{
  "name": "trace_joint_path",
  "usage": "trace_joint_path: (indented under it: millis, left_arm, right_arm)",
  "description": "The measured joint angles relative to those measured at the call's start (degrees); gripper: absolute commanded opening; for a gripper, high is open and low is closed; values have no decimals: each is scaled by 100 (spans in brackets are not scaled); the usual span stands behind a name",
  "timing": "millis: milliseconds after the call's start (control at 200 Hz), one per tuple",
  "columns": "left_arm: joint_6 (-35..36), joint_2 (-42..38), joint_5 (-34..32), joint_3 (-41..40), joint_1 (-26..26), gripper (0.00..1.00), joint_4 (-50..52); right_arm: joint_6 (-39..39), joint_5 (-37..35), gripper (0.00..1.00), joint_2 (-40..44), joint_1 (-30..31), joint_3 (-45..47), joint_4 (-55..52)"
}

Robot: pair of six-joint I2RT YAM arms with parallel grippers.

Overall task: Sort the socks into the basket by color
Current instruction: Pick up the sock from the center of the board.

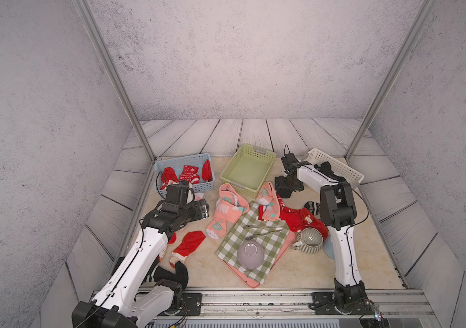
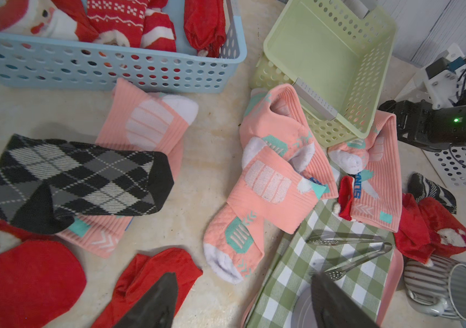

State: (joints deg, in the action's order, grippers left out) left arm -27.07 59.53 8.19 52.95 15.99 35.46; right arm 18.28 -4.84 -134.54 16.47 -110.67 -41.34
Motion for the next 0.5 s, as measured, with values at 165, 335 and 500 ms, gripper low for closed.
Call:
trace_joint_path:
  millis: [165, 335, 500]
  left_arm:
    - [-31, -24, -2, -33, 28, 76, -7]
    - [-33, -24, -11, -35, 28, 76, -7]
    - [-31, -24, -48, -35, 31, 76, 0]
  right_arm:
    - [-2, -7, 74, -7, 0, 4, 0]
    - [52, 9, 44, 55, 2, 168, 186]
    - [74, 15, 12, 236, 2, 431, 225]
